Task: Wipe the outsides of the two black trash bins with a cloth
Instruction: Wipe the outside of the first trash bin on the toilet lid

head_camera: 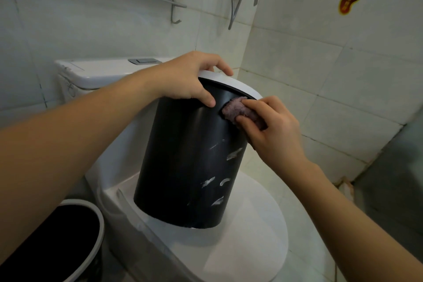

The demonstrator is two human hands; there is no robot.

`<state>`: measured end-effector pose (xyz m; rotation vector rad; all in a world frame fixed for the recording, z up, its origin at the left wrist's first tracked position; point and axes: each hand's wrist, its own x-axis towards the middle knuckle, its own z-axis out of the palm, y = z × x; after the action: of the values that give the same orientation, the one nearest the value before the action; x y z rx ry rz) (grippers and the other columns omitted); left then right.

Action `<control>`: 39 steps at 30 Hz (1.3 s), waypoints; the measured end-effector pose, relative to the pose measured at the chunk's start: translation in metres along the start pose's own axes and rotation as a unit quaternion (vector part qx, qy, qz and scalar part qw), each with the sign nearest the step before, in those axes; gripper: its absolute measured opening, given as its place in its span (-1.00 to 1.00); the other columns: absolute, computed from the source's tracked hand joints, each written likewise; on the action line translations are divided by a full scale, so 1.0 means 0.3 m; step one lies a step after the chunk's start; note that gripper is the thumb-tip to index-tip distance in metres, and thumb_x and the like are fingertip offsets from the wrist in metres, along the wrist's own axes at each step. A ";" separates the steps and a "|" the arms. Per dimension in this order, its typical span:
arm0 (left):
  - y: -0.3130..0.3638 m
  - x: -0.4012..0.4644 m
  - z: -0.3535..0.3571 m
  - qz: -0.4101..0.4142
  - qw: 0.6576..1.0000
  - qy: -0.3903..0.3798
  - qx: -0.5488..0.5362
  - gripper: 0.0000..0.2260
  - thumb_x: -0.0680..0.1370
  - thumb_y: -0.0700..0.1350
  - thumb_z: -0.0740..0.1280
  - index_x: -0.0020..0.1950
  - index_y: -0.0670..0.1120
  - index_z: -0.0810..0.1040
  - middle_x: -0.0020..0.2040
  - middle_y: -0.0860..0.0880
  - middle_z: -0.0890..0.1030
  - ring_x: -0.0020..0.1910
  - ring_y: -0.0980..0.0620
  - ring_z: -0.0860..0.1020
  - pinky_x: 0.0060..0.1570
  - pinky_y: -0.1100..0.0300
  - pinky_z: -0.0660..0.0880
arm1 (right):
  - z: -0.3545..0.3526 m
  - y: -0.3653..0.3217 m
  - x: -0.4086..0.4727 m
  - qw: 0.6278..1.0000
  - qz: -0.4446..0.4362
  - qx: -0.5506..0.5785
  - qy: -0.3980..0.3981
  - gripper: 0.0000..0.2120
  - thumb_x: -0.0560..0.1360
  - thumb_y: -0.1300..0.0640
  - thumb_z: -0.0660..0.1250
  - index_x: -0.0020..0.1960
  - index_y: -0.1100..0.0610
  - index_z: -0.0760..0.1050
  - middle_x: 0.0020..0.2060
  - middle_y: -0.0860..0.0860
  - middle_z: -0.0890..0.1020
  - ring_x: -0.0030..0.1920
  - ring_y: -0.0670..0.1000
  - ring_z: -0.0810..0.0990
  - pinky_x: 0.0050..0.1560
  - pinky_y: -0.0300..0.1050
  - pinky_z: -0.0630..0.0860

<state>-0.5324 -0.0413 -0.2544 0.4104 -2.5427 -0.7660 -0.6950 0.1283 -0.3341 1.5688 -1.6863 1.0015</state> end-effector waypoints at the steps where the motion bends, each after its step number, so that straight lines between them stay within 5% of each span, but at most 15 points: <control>1: -0.006 -0.001 -0.001 0.001 1.000 0.006 -0.009 -0.46 0.32 -0.17 0.61 0.13 0.30 0.54 0.01 0.00 0.62 0.00 0.00 0.61 0.02 0.10 0.54 | -0.001 0.000 0.006 1.000 0.001 -0.001 0.001 -0.71 0.51 -0.01 0.39 0.17 0.09 0.64 -0.06 0.01 0.58 -0.18 -0.01 0.52 -0.22 -0.18 0.41; 5: -0.023 -0.002 0.001 0.008 0.999 0.023 -0.037 -0.50 0.32 -0.20 0.62 0.09 0.27 0.59 0.05 -0.04 0.66 0.05 -0.04 0.63 0.13 -0.01 0.57 | -0.002 0.000 0.025 1.000 0.002 -0.006 0.004 -0.70 0.52 -0.03 0.37 0.19 0.08 0.63 -0.06 0.02 0.58 -0.18 0.03 0.54 -0.23 -0.15 0.45; 17: -0.019 0.003 -0.006 0.006 1.000 0.005 -0.025 -0.55 0.35 -0.25 0.58 0.07 0.13 0.52 -0.01 0.02 0.61 -0.01 0.00 0.62 0.04 0.03 0.58 | 0.021 -0.022 -0.054 0.998 0.001 0.002 -0.069 -0.55 0.53 -0.06 0.27 0.39 0.01 0.48 0.08 0.05 0.49 -0.08 0.01 0.50 -0.17 -0.12 0.47; 24: -0.049 0.002 -0.004 0.003 0.998 0.019 -0.051 -0.53 0.35 -0.30 0.57 0.03 0.16 0.50 0.00 -0.07 0.61 0.01 -0.13 0.63 0.07 -0.11 0.59 | 0.013 -0.027 -0.010 0.997 -0.030 -0.012 -0.073 -0.63 0.53 0.02 0.23 0.31 0.00 0.56 -0.02 0.00 0.55 -0.17 0.05 0.54 -0.27 -0.10 0.48; 29: -0.056 0.001 -0.005 0.000 0.998 0.018 -0.057 -0.53 0.35 -0.28 0.57 0.02 0.19 0.50 -0.01 -0.02 0.61 0.00 -0.08 0.63 0.06 -0.06 0.59 | 0.037 -0.033 0.040 0.999 0.041 -0.001 -0.034 -0.64 0.52 0.07 0.28 0.30 0.01 0.56 -0.04 0.01 0.53 -0.16 0.06 0.52 -0.23 -0.04 0.50; 34: -0.064 -0.006 -0.004 0.002 0.998 0.020 -0.067 -0.53 0.37 -0.30 0.56 0.05 0.16 0.49 0.02 -0.02 0.61 0.02 -0.08 0.63 0.06 -0.02 0.59 | 0.023 -0.064 -0.028 0.997 -0.031 0.013 -0.075 -0.66 0.52 0.07 0.24 0.25 0.04 0.59 -0.05 0.00 0.52 -0.21 0.04 0.51 -0.31 -0.06 0.50; 39: -0.051 -0.007 -0.001 0.005 0.998 0.017 -0.063 -0.55 0.38 -0.27 0.56 0.10 0.10 0.49 -0.04 0.04 0.60 -0.06 0.05 0.61 -0.06 0.14 0.55 | 0.031 -0.082 0.033 0.998 -0.004 0.000 -0.066 -0.65 0.53 0.07 0.24 0.30 0.01 0.56 -0.03 0.01 0.52 -0.16 0.06 0.52 -0.26 0.02 0.53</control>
<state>-0.5282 -0.0528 -0.2637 0.3658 -2.4481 -0.9022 -0.6712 0.1151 -0.3277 1.6732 -1.7658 0.9115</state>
